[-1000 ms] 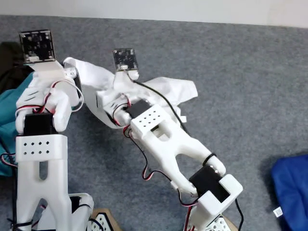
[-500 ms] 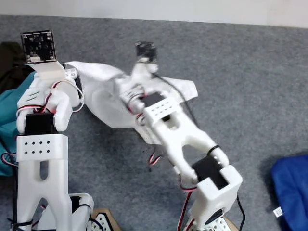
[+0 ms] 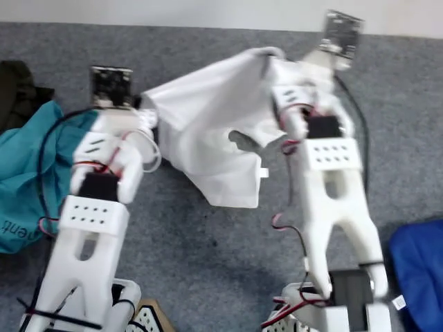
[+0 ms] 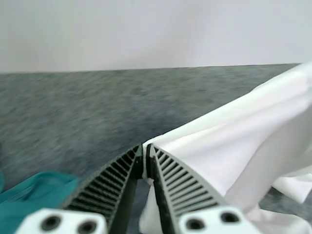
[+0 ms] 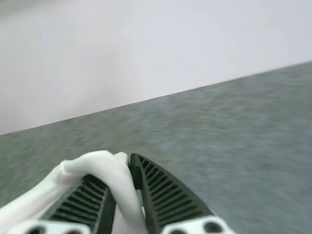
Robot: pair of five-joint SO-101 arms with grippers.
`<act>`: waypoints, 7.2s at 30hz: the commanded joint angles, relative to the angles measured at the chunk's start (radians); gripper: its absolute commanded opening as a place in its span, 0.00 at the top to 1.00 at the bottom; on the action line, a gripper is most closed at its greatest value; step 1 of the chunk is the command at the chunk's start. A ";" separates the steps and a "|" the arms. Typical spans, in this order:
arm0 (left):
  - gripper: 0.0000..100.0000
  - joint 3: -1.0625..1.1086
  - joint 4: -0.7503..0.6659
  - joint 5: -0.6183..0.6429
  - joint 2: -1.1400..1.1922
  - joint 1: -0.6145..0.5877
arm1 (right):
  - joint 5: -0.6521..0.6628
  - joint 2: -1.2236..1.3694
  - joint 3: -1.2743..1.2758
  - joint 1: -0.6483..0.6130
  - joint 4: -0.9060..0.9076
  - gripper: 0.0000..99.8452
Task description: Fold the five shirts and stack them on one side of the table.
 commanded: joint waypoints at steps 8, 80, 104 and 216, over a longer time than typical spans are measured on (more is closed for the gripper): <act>0.99 0.045 -0.044 0.008 -0.025 0.099 | 0.008 -0.286 0.039 0.452 0.013 0.99; 1.00 -2.328 0.434 0.295 2.120 0.676 | 0.163 -0.297 0.587 0.591 -0.028 0.99; 0.89 -2.428 0.496 0.301 2.126 0.694 | 0.163 -0.297 0.615 0.590 -0.030 0.99; 0.99 -2.511 1.375 0.295 1.573 0.291 | 0.738 -1.020 0.570 0.288 1.147 0.99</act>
